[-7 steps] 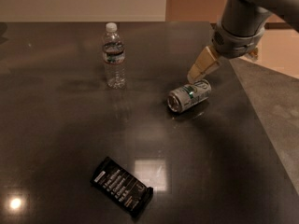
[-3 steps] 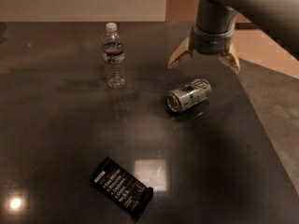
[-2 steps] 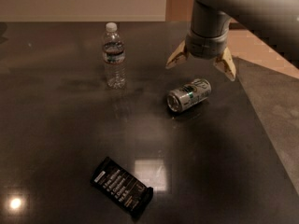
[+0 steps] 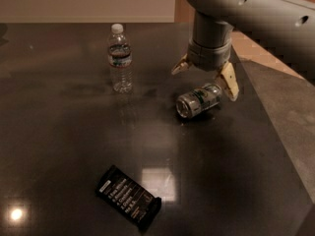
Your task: Place 7up can upright
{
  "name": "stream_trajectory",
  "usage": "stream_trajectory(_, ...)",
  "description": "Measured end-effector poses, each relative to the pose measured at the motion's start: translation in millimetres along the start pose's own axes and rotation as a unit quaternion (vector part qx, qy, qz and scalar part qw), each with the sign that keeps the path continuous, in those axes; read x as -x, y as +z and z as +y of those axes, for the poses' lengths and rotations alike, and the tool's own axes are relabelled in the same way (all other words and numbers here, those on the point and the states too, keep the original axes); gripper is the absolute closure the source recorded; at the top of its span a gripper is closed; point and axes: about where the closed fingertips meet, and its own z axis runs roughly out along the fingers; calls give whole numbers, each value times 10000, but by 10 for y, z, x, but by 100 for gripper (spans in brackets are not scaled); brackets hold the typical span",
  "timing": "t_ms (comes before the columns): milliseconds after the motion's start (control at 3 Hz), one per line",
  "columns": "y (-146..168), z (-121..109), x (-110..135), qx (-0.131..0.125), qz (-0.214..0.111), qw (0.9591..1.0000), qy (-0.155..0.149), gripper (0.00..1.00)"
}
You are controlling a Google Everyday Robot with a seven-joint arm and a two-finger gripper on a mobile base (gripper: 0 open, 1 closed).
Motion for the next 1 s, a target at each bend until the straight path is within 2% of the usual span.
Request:
stream_trajectory(333, 63, 27, -97, -30, 119, 9991, 414, 0)
stream_trajectory(667, 83, 47, -148, -55, 157, 9977, 651, 0)
stream_trajectory(1000, 113, -30, -158, -24, 146, 9959, 889, 0)
